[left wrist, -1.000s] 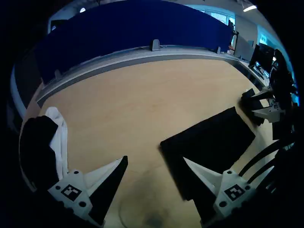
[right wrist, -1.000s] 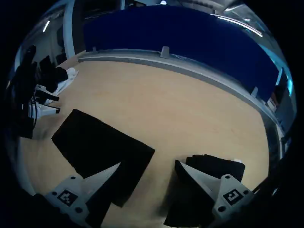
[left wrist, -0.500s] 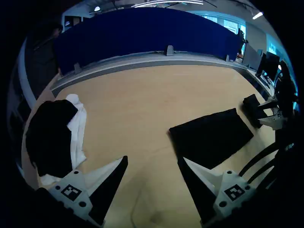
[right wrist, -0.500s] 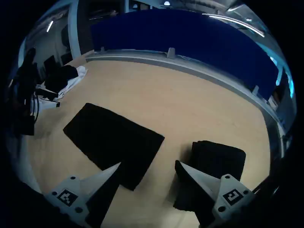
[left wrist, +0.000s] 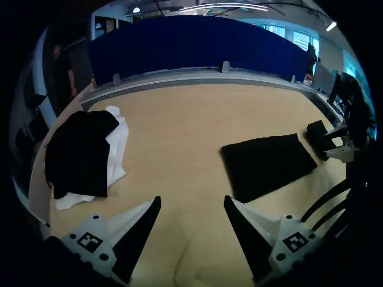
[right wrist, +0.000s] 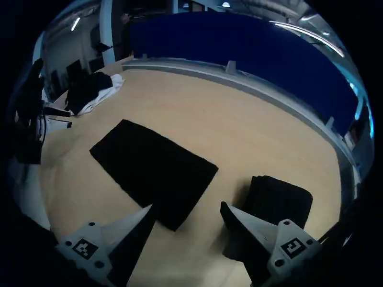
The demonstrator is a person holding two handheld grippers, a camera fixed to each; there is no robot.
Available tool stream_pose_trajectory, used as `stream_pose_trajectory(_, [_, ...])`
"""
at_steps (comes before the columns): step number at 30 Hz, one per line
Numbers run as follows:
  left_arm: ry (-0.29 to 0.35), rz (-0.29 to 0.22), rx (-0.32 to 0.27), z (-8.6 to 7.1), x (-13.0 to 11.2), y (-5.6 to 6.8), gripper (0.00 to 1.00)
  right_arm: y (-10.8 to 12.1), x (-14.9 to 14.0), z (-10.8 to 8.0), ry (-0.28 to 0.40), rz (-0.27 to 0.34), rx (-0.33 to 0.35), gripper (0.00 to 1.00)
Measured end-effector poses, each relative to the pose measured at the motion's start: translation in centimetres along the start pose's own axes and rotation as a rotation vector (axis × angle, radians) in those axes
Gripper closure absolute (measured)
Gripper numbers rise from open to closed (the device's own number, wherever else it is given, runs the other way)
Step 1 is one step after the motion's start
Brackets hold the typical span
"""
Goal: Fold towel
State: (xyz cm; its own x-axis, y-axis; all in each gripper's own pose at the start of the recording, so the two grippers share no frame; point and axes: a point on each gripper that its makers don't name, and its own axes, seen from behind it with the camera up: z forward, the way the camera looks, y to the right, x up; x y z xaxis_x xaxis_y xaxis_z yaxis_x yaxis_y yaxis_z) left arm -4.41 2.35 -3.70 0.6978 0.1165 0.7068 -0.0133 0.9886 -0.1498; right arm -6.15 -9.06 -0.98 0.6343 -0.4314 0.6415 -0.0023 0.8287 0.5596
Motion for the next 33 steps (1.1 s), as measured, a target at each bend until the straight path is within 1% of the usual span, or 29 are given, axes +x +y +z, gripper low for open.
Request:
stream_pose_trajectory(3, [-0.001, -0.016, 0.019, -1.6, -1.2, -0.4, 0.02, -0.9, -0.5, 0.2, -0.013, -0.039, 0.038, 0.0])
stream_pose_trajectory(7, [-0.009, -0.049, 0.05, -4.1, -3.3, -0.9, 0.03, -2.0, -1.3, 0.5, -0.035, -0.093, 0.081, 0.0])
stream_pose_trajectory(11, [-0.021, -0.085, 0.069, -6.0, -5.4, -1.1, 0.03, -2.5, -2.2, 0.9, -0.063, -0.138, 0.102, 0.0])
stream_pose_trajectory(14, [-0.033, -0.105, 0.084, -6.8, -6.6, -1.4, 0.02, -2.6, -2.5, 1.0, -0.074, -0.159, 0.106, 0.0])
stream_pose_trajectory(17, [-0.037, -0.114, 0.099, -7.3, -7.2, -1.9, 0.02, -2.6, -2.9, 1.2, -0.084, -0.166, 0.113, 0.0])
stream_pose_trajectory(19, [-0.037, -0.118, 0.107, -7.7, -7.5, -2.2, 0.02, -2.5, -3.3, 1.5, -0.093, -0.166, 0.117, 0.02])
stream_pose_trajectory(21, [-0.039, -0.122, 0.112, -8.1, -7.7, -2.5, 0.02, -2.3, -3.7, 1.7, -0.101, -0.164, 0.119, 0.06])
stream_pose_trajectory(25, [-0.046, -0.133, 0.123, -8.8, -8.4, -2.9, 0.02, -2.0, -4.4, 2.4, -0.11, -0.152, 0.116, 0.23])
stream_pose_trajectory(26, [-0.047, -0.136, 0.126, -8.9, -8.6, -3.0, 0.02, -1.9, -4.5, 2.5, -0.111, -0.149, 0.114, 0.25])
stream_pose_trajectory(31, [-0.059, -0.146, 0.131, -9.7, -9.5, -3.0, 0.03, -2.3, -5.6, 2.9, -0.135, -0.133, 0.143, 0.37])
stream_pose_trajectory(33, [-0.061, -0.149, 0.131, -9.8, -9.7, -3.0, 0.03, -2.5, -6.0, 3.1, -0.144, -0.131, 0.151, 0.44])
